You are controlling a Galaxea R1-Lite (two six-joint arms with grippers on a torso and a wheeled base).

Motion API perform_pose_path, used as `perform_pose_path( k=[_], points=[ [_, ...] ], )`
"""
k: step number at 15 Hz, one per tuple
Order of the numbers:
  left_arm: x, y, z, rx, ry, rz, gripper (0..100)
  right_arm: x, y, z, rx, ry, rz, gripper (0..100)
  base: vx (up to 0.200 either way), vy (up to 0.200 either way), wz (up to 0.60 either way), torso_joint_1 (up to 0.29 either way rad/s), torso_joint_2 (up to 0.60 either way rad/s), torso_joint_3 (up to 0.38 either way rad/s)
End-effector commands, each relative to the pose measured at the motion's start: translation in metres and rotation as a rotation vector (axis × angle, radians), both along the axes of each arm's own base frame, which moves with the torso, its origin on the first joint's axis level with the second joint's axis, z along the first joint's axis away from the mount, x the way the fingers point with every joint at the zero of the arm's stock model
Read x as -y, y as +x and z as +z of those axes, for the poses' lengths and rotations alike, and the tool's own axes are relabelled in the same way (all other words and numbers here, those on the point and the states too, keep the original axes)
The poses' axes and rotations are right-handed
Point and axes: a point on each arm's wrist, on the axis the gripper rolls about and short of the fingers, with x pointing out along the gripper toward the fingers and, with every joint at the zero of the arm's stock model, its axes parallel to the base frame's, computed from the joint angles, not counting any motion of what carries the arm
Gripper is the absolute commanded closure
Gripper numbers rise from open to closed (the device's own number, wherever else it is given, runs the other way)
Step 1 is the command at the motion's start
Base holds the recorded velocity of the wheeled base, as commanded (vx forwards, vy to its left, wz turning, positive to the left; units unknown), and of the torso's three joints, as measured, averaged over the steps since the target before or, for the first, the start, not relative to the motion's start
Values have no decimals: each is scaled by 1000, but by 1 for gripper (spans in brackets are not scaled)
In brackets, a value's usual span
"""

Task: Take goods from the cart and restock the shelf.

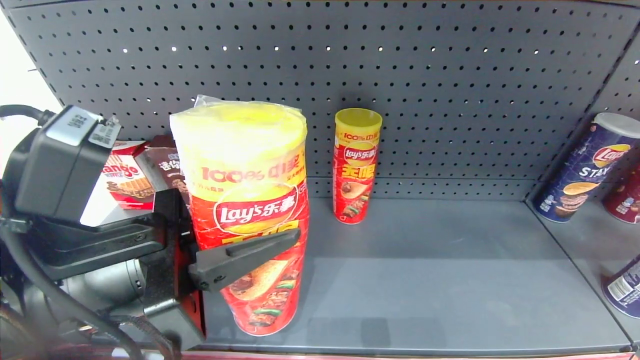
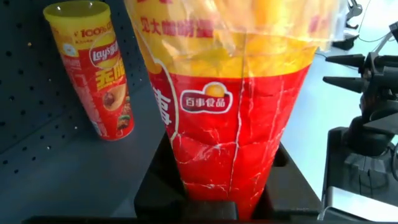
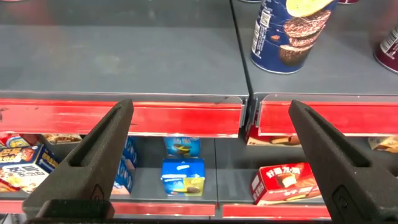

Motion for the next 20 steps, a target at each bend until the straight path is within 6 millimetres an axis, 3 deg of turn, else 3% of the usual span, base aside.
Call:
perform_pose_path(
  k=[1, 6, 7, 8, 9, 10, 13, 18, 20],
  points=[
    [-2, -3, -3, -4, 4, -1, 100, 0, 0, 0, -1, 1, 0, 0, 0, 0, 0, 0, 0, 0],
    [-6, -9, -10, -10, 17, -25, 100, 0, 0, 0, -1, -1, 2, 0, 0, 0, 0, 0, 0, 0],
    [-8, -13, -10, -2, 5, -30, 100, 0, -3, 12, 28, 1, 18, 0, 0, 0, 0, 0, 0, 0],
    [-8, -14, -2, 24, -19, -29, 100, -1, 1, 83, 41, 32, 97, 0, 0, 0, 0, 0, 0, 0],
    [-8, -13, 1, 19, -32, -27, 100, -3, 13, 100, -21, 47, 167, 0, 0, 0, 0, 0, 0, 0],
    [-9, -12, 2, 15, -41, -15, 100, -4, 10, 112, 15, 26, 223, 0, 0, 0, 0, 0, 0, 0],
    [-12, -5, 8, 31, -53, 20, 100, -9, 25, 120, -51, -13, 433, 0, 0, 0, 0, 0, 0, 0],
    [-11, 2, 11, 31, -53, 35, 100, -12, 49, 118, -153, -50, 547, 0, 0, 0, 0, 0, 0, 0],
    [-8, 9, 12, 29, -51, 41, 100, -15, 68, 127, -177, -52, 569, 0, 0, 0, 0, 0, 0, 0]
  ],
)
